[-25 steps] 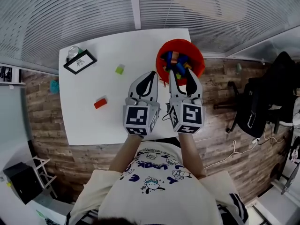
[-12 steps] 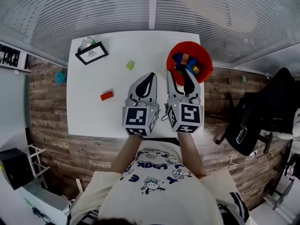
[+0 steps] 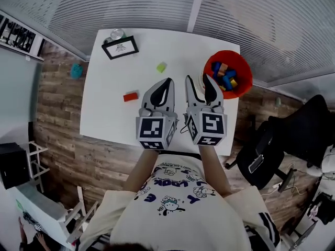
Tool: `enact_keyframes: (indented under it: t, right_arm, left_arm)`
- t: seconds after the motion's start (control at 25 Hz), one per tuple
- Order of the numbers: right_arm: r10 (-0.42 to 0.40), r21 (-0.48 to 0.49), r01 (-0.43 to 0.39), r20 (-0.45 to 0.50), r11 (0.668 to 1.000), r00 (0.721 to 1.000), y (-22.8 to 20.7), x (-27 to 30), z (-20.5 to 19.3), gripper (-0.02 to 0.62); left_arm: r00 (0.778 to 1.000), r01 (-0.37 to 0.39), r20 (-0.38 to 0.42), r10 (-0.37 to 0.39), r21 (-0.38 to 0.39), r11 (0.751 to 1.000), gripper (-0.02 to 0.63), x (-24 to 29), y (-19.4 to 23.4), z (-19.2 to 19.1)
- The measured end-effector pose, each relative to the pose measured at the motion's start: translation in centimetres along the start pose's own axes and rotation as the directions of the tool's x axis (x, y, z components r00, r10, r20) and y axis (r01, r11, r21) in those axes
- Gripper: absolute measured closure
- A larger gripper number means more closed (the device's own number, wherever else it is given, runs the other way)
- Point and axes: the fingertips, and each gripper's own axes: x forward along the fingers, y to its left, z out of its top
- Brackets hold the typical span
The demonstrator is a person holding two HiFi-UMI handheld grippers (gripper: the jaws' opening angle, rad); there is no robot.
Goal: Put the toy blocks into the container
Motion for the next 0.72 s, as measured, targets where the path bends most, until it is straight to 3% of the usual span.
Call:
enact_keyframes:
  t: [0.28, 0.72]
  right_arm:
    - [0.07, -0.002, -0.07, -0.028, 0.998, 0.997, 2.7, 1.6, -1.0, 0.4]
    - [0.122, -0.005, -0.123, -0.074, 0.992, 0.99, 5.2, 4.2, -2.5, 0.4]
  left_arm:
    - [0.997, -0.074, 0.006, 0.074, -0.018, 0.997, 0.575, -1.2, 2.9, -0.2]
    - [0.992, -0.127, -0.019, 0.126, -0.04, 0.991, 0.575, -1.4, 6.4, -0.8]
